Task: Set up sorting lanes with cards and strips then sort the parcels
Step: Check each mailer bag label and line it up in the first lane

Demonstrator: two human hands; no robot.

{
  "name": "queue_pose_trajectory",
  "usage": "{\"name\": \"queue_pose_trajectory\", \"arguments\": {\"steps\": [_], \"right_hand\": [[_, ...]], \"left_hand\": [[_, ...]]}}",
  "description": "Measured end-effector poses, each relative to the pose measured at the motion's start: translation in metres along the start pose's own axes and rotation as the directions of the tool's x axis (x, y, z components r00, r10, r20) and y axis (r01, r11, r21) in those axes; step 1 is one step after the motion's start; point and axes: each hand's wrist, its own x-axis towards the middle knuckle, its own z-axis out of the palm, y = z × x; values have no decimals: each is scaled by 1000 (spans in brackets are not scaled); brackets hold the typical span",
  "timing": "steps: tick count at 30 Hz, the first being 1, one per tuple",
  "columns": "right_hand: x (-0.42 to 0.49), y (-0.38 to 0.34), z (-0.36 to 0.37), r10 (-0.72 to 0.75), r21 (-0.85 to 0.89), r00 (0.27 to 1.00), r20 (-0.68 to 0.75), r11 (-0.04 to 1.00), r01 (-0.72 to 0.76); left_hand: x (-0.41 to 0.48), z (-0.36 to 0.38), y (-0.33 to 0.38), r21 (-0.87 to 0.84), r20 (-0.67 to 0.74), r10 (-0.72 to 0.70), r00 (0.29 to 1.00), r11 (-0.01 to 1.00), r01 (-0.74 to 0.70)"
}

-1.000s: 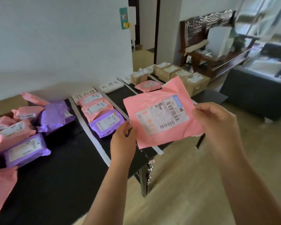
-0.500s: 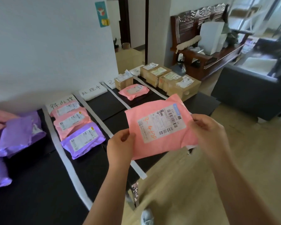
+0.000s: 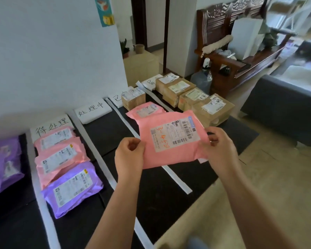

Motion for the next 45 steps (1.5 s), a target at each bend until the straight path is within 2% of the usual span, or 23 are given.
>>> {"name": "queue_pose_trajectory", "arguments": {"steps": [5, 8, 10, 15, 24, 26, 30, 32, 36, 40, 45], "right_hand": [[81, 9, 43, -9, -98, 998, 56, 995, 14], [135, 12, 69, -97, -151, 987, 131, 982, 117], [173, 13, 86, -154, -199, 969, 192, 961, 193], [258, 19, 130, -169, -278, 925, 340, 922, 271], [353, 25, 205, -177, -336, 820, 544, 850, 406], [362, 27, 216, -166, -365, 807, 566, 828, 426], [372, 39, 232, -93, -414, 771, 630, 799, 435], [374, 45, 232, -86, -402, 757, 648, 805, 436], [370, 47, 228, -162, -357, 774, 612, 817, 453], [359, 31, 230, -223, -336, 786, 577, 812, 477], [330, 3, 224, -339, -281, 734, 588, 765, 579]], "left_hand": [[50, 31, -2, 6, -62, -60, 996, 998, 61], [82, 54, -3, 36, -103, -101, 990, 994, 105], [104, 70, -5, 81, -124, -135, 983, 986, 146], [159, 111, -13, 174, -141, -222, 965, 954, 245], [245, 155, -35, 464, -92, -217, 972, 854, 235], [260, 158, -38, 546, -61, -240, 969, 805, 234], [280, 165, -44, 693, 81, -415, 906, 677, 248], [279, 165, -49, 707, 109, -434, 894, 667, 237], [266, 161, -50, 675, 71, -392, 917, 696, 245], [251, 153, -43, 687, 16, -373, 928, 678, 261], [223, 134, -32, 691, -41, -332, 942, 672, 267]]}}
